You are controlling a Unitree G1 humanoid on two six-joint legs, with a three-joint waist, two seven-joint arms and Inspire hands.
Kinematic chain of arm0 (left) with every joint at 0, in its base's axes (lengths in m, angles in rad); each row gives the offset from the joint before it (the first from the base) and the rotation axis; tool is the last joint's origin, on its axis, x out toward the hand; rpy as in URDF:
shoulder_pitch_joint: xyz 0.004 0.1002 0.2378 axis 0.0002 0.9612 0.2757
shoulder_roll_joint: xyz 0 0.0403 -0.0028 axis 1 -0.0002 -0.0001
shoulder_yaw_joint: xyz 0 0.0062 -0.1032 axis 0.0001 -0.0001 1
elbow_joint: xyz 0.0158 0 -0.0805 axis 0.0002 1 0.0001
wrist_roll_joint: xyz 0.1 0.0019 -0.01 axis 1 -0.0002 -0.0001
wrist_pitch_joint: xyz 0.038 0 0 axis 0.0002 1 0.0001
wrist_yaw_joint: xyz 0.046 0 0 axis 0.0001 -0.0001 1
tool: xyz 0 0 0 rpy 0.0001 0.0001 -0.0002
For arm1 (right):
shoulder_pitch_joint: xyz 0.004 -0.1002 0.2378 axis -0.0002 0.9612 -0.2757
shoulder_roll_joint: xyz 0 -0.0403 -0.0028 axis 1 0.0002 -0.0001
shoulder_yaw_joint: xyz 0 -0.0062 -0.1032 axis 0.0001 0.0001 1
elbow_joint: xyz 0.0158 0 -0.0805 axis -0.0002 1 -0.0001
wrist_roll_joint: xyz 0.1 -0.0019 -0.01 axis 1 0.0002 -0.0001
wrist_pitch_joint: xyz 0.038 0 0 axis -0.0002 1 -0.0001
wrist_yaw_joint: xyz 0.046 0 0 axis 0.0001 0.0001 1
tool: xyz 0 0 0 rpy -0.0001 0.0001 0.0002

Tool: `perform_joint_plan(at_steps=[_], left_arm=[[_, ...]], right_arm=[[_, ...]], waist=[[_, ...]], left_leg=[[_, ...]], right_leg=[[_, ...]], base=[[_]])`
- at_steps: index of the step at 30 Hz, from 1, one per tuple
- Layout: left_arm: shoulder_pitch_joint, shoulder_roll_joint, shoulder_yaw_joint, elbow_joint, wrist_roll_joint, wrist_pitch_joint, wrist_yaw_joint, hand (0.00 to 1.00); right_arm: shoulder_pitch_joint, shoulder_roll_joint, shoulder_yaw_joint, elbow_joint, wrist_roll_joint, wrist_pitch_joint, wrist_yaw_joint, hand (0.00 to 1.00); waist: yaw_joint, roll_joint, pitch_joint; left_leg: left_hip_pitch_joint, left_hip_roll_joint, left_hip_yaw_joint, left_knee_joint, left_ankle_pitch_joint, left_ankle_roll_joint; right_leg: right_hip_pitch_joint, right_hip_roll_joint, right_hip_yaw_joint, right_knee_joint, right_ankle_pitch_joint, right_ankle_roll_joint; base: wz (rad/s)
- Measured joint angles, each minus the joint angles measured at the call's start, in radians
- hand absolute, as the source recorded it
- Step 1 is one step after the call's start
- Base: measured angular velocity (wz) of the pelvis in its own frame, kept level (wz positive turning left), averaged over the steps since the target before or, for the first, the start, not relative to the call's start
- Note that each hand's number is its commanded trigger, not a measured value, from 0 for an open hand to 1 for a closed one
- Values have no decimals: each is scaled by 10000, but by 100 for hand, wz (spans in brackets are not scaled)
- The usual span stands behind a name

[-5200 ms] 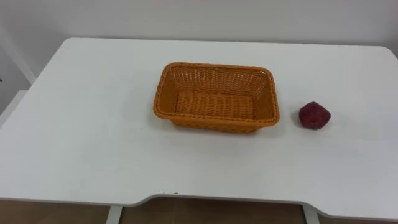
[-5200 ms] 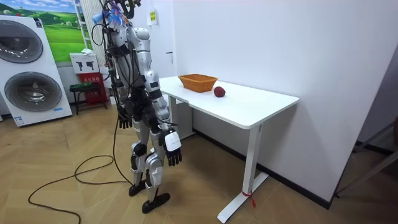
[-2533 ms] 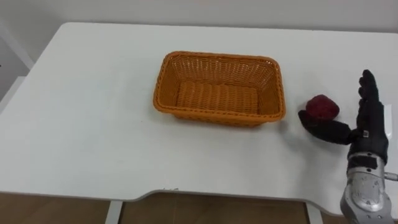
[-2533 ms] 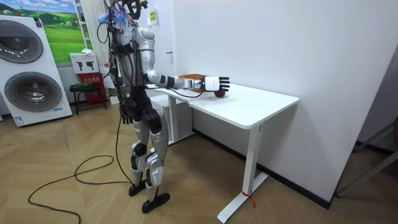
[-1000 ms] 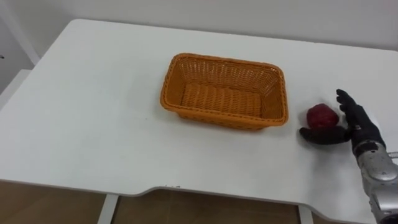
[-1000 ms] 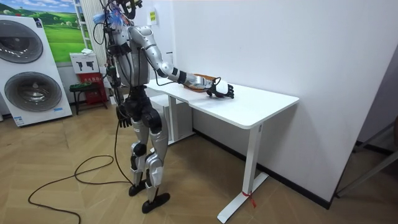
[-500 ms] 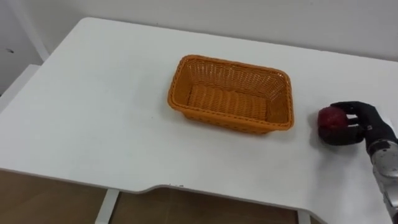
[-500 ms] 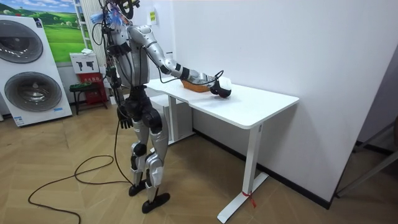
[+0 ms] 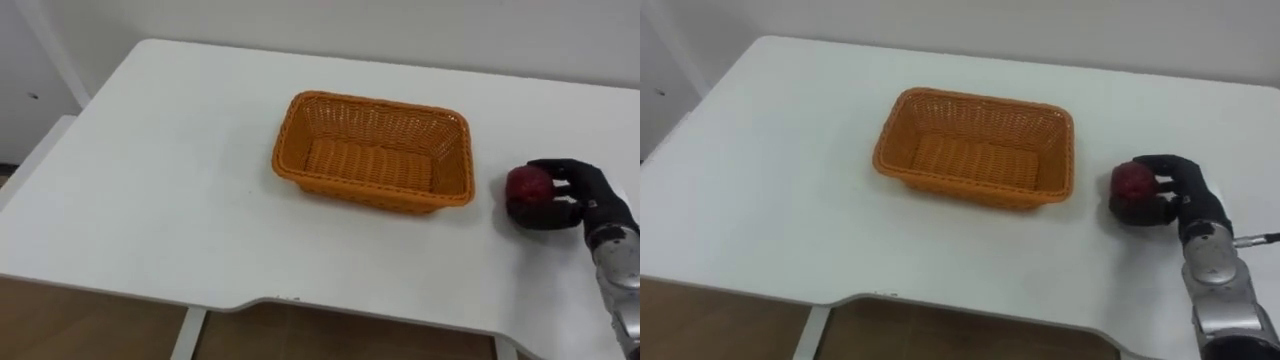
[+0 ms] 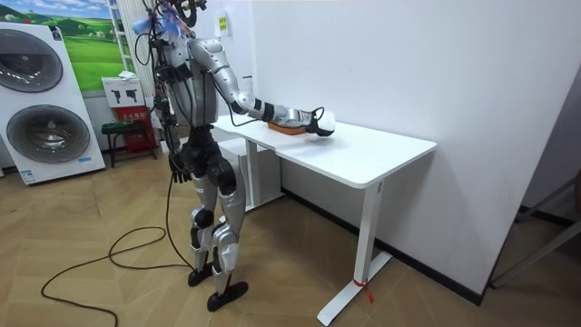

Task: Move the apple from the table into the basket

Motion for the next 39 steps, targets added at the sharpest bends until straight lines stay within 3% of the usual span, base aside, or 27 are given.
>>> perform_joint_plan(at_steps=[4, 6, 11, 18, 19, 20, 27, 35, 39], left_arm=[[42, -29, 51, 33, -39, -8, 1, 0], [70, -93, 52, 36, -36, -11, 9, 0], [156, -245, 46, -19, 31, -57, 25, 0], [202, -259, 42, -92, 47, -64, 39, 0], [193, -258, 26, -97, 39, -67, 52, 0], [151, -257, -67, -97, 25, -68, 85, 0], [-286, -211, -947, 150, 9, -150, -11, 0], [-444, -235, -962, 450, -22, -132, -226, 0], [-444, -251, -960, 554, -20, -62, -241, 0]], right_arm=[[498, 102, -73, -2362, 194, -12, -480, 100], [784, 451, -138, -3813, 550, -119, -585, 100], [1070, 795, -61, -5227, 664, -128, -546, 100], [1185, 840, 453, -6415, 479, -114, 98, 100], [1185, 839, 538, -6498, 399, -113, 185, 67], [1185, 839, 725, -6672, 238, -113, 407, 0], [1187, 846, 2245, -6989, -95, -71, 1868, 0], [1185, 860, 2575, -7419, -633, -2, 2406, 0], [1186, 1059, 2575, -7419, -767, -1, 2487, 0]], waist=[[-29, 15, 33], [-101, 13, 48], [-115, 83, 92], [-130, 133, 76], [-134, 130, 75], [-149, 123, 71], [118, 10, 50], [371, -64, 94], [398, -43, 117]], left_leg=[[14, 5, 46, -2, 0, 0], [19, 5, 51, -4, 0, 0], [-1, 13, 134, -62, -1, 1], [-55, 41, 155, -54, -2, -1], [-62, 43, 156, -52, -2, -1], [-76, 44, 151, -50, -2, -1], [-179, 55, 185, -24, -1, -2], [-241, 55, 131, -25, -1, -2], [-244, 55, 128, -23, -1, -2]], right_leg=[[-5, 10, 71, -11, 0, 0], [1, 25, 76, -19, 0, 0], [-91, 40, 112, 7, 2, 4], [-171, 58, 147, 40, 3, 1], [-172, 61, 156, 36, 3, 1], [-181, 64, 172, 28, 4, 0], [-297, 78, 322, 21, 27, -10], [-318, 56, 153, -22, 38, -10], [-318, 55, 136, -24, 39, -11]], base=[[-3], [0], [-4], [-2], [0], [0], [-2], [2], [0]])
